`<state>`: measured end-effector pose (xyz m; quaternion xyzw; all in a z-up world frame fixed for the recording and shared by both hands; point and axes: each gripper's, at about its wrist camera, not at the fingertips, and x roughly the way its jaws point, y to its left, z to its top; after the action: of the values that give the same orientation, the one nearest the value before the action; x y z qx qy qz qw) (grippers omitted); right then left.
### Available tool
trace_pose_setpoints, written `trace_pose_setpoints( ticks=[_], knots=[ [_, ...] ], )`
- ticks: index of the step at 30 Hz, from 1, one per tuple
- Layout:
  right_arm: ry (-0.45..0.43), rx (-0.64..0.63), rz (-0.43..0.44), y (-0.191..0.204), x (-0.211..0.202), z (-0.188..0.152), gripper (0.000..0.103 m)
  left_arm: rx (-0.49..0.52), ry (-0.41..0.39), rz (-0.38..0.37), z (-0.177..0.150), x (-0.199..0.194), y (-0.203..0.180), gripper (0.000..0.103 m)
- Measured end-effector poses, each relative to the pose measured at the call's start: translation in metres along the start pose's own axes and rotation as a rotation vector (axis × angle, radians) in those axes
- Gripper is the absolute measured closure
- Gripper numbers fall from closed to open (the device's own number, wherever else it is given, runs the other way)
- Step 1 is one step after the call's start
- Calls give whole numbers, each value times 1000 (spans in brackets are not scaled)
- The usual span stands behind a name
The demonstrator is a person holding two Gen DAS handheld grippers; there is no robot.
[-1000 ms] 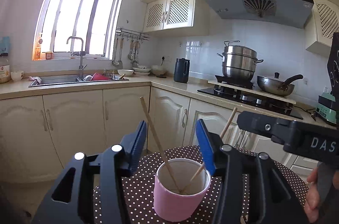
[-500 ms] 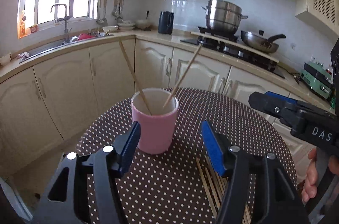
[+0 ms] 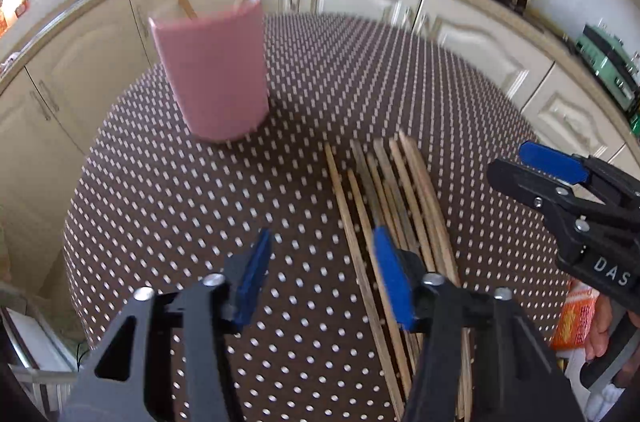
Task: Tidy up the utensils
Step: 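Grasp another chopstick each with the left and right tools from the pile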
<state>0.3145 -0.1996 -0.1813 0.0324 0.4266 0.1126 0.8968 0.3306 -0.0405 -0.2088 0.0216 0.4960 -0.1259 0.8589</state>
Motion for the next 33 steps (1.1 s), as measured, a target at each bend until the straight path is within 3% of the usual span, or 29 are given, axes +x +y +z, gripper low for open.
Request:
trace_pose_setpoints(
  ticks=[4, 9, 16, 18, 20, 22, 33],
  knots=[
    [70, 3, 11, -4, 10, -8, 47, -10, 69, -1, -6, 13, -4, 70],
    [144, -17, 23, -6, 18, -14, 49, -20, 99, -8, -12, 25, -8, 73],
    [234, -15, 37, -7, 33, -17, 67, 9, 113, 35, 0, 41, -29, 73],
    [252, -18, 37, -4, 36, -17, 68, 21, 113, 62, 5, 42, -36, 78],
    [275, -17, 43, -2, 39, -16, 69, 34, 108, 95, 7, 43, -38, 90],
    [287, -17, 45, 1, 42, -15, 69, 25, 109, 82, 9, 43, -36, 92],
    [319, -44, 3, 24, 58, -13, 70, 42, 99, 77, 3, 40, -29, 94]
  ],
)
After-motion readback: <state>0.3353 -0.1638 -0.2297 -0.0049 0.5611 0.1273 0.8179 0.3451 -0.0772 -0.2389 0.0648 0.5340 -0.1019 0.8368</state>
